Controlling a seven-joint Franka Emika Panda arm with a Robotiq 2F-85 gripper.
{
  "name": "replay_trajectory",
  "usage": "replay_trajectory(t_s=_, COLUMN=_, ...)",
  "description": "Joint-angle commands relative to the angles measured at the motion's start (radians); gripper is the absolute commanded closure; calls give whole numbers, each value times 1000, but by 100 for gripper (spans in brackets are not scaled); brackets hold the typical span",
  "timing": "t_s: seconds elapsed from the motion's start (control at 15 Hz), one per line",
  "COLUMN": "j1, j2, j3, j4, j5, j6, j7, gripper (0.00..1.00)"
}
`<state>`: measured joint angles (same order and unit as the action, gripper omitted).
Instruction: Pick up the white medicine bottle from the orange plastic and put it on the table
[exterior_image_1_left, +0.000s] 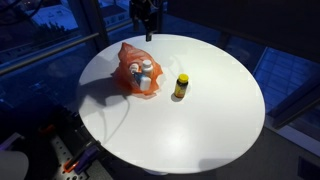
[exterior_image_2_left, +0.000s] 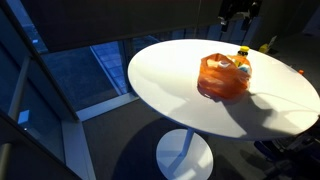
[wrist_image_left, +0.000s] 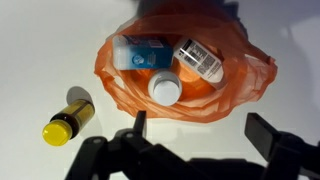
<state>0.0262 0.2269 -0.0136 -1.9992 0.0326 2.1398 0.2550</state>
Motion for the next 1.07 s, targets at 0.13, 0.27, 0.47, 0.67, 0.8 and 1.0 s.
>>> replay_trajectory(t_s=0.13, j1=0, j2=88, j3=-22, j4=39, j5=-14, j6=52, j7=34, gripper=0)
replay_trajectory(t_s=0.27, j1=2, j2=108, j3=-32, j4=35, j5=-22, j6=73, j7=38, gripper=0)
replay_trajectory(t_s=0.47, j1=2, j2=120, j3=-38, j4=45, j5=-10, j6=64, j7=38, gripper=0)
replay_trajectory(t_s=0.67, j1=-2, j2=114, j3=-32, j4=24, j5=-1, j6=77, j7=12, gripper=0)
replay_trajectory(t_s=0.8, j1=-2, j2=114, j3=-32, j4=36, j5=0, j6=74, j7=12, gripper=0)
replay_trajectory(t_s=1.0, j1=-1, j2=109, j3=-33, j4=27, j5=-5, j6=82, j7=10, gripper=0)
